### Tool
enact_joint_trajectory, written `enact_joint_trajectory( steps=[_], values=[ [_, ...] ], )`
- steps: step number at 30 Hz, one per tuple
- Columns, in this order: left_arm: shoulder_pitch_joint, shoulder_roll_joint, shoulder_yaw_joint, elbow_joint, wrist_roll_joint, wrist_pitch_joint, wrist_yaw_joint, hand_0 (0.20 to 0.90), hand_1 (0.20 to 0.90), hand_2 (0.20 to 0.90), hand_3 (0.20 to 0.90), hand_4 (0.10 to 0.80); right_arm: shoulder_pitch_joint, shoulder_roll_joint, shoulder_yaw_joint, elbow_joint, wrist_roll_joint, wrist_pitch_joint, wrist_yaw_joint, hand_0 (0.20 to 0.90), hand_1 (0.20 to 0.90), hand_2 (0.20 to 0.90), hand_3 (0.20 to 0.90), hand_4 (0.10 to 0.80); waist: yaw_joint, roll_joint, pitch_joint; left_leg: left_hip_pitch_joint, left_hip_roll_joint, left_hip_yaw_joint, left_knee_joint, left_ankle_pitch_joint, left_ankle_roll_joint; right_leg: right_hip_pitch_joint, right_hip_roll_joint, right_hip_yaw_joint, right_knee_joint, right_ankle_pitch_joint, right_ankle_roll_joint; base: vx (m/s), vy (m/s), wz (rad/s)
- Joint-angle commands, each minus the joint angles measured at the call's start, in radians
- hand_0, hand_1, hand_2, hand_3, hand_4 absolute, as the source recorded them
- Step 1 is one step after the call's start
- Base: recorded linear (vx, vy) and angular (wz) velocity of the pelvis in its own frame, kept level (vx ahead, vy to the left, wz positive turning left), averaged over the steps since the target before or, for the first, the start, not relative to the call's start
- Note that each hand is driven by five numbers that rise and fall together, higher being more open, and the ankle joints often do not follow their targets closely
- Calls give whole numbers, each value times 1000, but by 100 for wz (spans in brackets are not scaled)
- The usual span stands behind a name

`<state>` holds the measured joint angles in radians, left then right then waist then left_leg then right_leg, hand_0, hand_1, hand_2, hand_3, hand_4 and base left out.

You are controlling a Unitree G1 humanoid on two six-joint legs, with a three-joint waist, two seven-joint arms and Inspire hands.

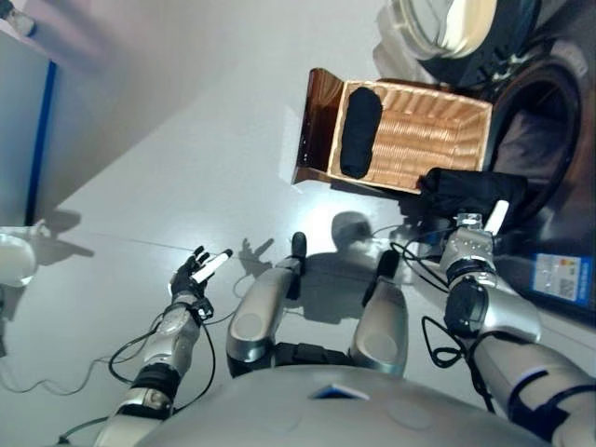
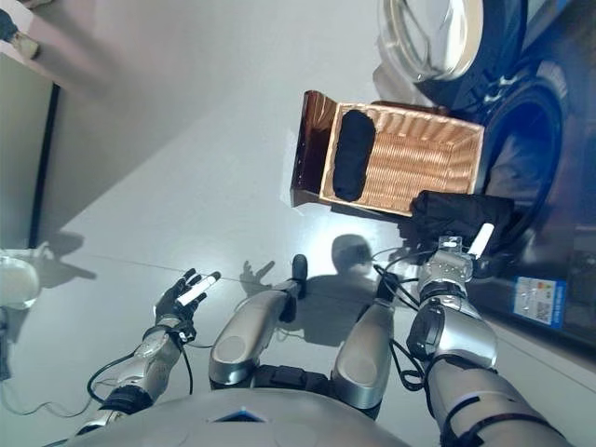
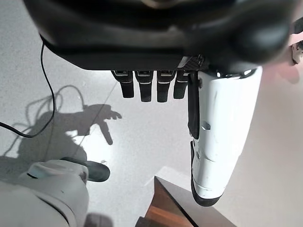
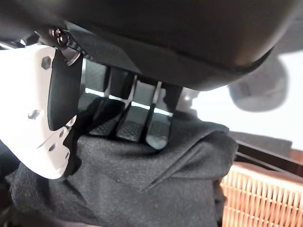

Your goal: Pick up the clothes and place them into the washing machine

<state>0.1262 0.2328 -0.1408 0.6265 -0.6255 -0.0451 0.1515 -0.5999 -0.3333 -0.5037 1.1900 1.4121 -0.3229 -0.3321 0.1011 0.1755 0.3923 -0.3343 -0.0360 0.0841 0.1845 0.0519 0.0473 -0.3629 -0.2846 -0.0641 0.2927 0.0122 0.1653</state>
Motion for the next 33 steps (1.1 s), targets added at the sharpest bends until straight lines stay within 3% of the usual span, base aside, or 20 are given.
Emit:
enact_joint_trajectory(
  steps=[1, 8, 17, 24, 33],
  values=[
    [33, 27, -10, -61, -19, -50, 4, 900, 900, 900, 900, 800, -28, -123, -42, -77, 9, -113, -21, 200, 200, 200, 200, 300, -12, 9, -26, -39, 19, -21, 64, -67, -60, -49, -15, 14, 31, -17, -17, -25, 5, -5],
    [43, 14, -40, -66, -26, -50, -5, 900, 900, 900, 900, 800, -52, -210, -40, -70, -7, -119, -37, 200, 200, 200, 200, 300, -23, 23, -36, -42, 17, -12, 55, -68, -62, -72, -16, 29, 40, -18, -17, 8, 0, -4],
    [50, 18, -50, -94, -23, -67, -3, 900, 900, 900, 900, 800, -103, -285, 59, -36, -110, -61, -41, 200, 200, 200, 200, 300, -25, 19, -41, -42, 17, -6, 36, -59, -67, -81, -15, 33, 35, -10, -18, 1, -2, 0],
    [57, 24, -49, -105, -25, -72, 1, 900, 900, 900, 900, 800, -171, -336, 61, -70, -82, -106, -43, 200, 200, 200, 200, 300, -18, 25, -53, -44, 8, -11, 29, -55, -70, -87, -19, 34, 43, -15, -18, 16, 1, 1],
    [68, 22, -43, -113, -34, -73, 1, 900, 900, 900, 900, 800, -227, -489, 42, -115, -88, -143, -87, 200, 200, 200, 200, 300, -29, 39, -69, -51, 0, -6, 9, -42, -69, -115, -22, 49, 52, -15, -19, 1, 13, 4]
  ],
)
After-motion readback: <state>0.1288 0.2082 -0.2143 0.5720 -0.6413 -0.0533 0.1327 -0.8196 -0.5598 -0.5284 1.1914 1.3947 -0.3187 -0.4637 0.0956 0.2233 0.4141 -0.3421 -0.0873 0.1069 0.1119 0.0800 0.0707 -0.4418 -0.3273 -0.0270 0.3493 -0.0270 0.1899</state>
